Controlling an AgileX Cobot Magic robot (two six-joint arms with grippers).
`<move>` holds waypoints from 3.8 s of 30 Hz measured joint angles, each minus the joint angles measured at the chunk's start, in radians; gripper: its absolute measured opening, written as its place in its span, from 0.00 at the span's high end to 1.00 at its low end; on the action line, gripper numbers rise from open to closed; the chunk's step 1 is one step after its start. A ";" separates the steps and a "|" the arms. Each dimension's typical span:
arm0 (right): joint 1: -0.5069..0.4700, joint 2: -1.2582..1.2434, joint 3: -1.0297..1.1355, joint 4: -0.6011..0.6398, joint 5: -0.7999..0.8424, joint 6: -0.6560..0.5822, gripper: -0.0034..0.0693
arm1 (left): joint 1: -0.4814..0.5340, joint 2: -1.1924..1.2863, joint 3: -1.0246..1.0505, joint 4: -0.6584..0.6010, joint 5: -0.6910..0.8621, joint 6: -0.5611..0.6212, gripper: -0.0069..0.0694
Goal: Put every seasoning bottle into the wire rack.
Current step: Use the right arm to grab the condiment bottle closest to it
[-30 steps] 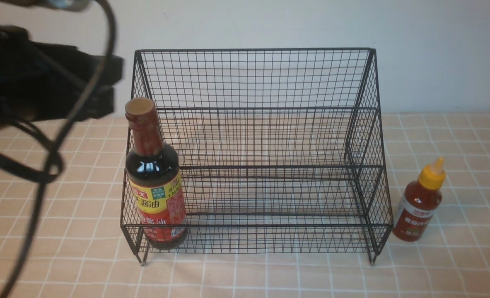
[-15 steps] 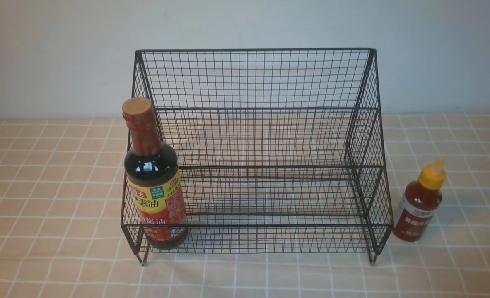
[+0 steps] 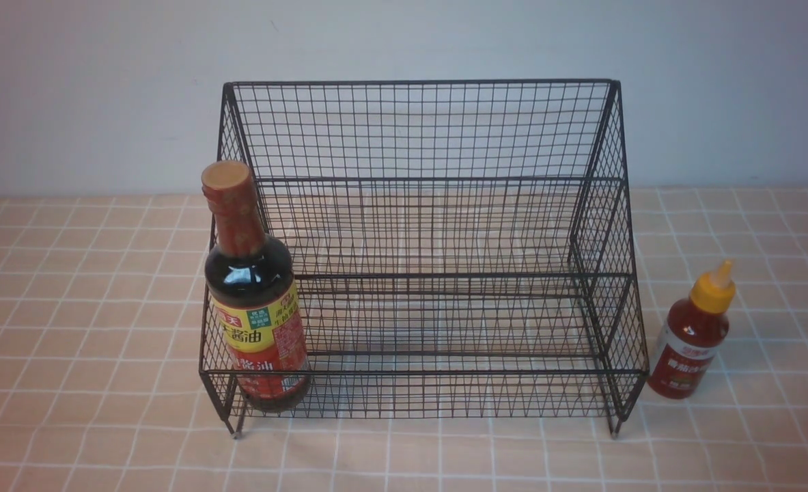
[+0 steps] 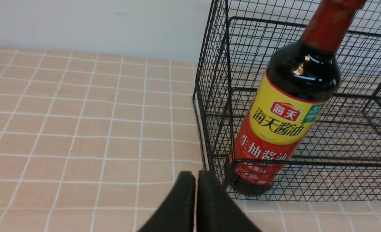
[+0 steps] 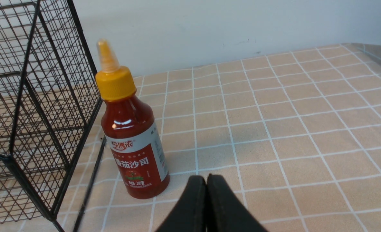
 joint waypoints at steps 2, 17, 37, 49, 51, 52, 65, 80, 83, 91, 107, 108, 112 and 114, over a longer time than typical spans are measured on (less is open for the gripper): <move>0.000 0.000 0.000 0.000 0.000 0.000 0.97 | 0.000 -0.006 0.000 -0.001 -0.007 -0.001 0.92; 0.000 0.000 0.000 0.000 0.000 0.000 0.97 | 0.001 -0.022 0.012 -0.003 -0.023 0.027 0.92; 0.000 0.000 0.000 0.000 -0.001 -0.001 0.97 | 0.367 -0.184 0.385 -0.403 -0.230 0.596 0.92; 0.000 0.000 0.000 0.000 -0.001 -0.019 0.97 | 0.367 -0.184 0.385 -0.403 -0.229 0.596 0.92; 0.000 0.000 0.000 0.000 -0.001 -0.020 0.97 | 0.367 -0.184 0.385 -0.403 -0.229 0.596 0.92; 0.000 0.000 0.000 0.000 -0.001 -0.020 0.97 | 0.367 -0.184 0.385 -0.403 -0.229 0.596 0.92; 0.000 0.000 0.000 0.000 -0.001 -0.023 0.97 | 0.367 -0.184 0.385 -0.403 -0.229 0.596 0.92; 0.000 0.000 0.012 0.067 -0.414 0.001 0.97 | 0.367 -0.184 0.385 -0.404 -0.228 0.596 0.92; 0.000 0.000 0.012 0.038 -0.414 -0.001 0.97 | 0.367 -0.184 0.385 -0.405 -0.228 0.596 0.92; 0.000 0.001 0.012 0.068 -0.638 0.075 0.97 | 0.367 -0.184 0.385 -0.406 -0.228 0.596 0.92; 0.000 0.672 -0.294 -0.451 -0.775 0.356 0.89 | 0.367 -0.184 0.385 -0.406 -0.228 0.596 0.92; 0.000 0.718 -0.308 -0.479 -0.787 0.371 0.87 | 0.367 -0.184 0.385 -0.406 -0.228 0.596 0.92; 0.000 0.908 -0.362 -0.543 -0.822 0.411 0.73 | 0.367 -0.184 0.385 -0.406 -0.228 0.596 0.92; 0.000 0.989 -0.375 -0.539 -0.822 0.412 0.64 | 0.367 -0.184 0.385 -0.406 -0.228 0.596 0.92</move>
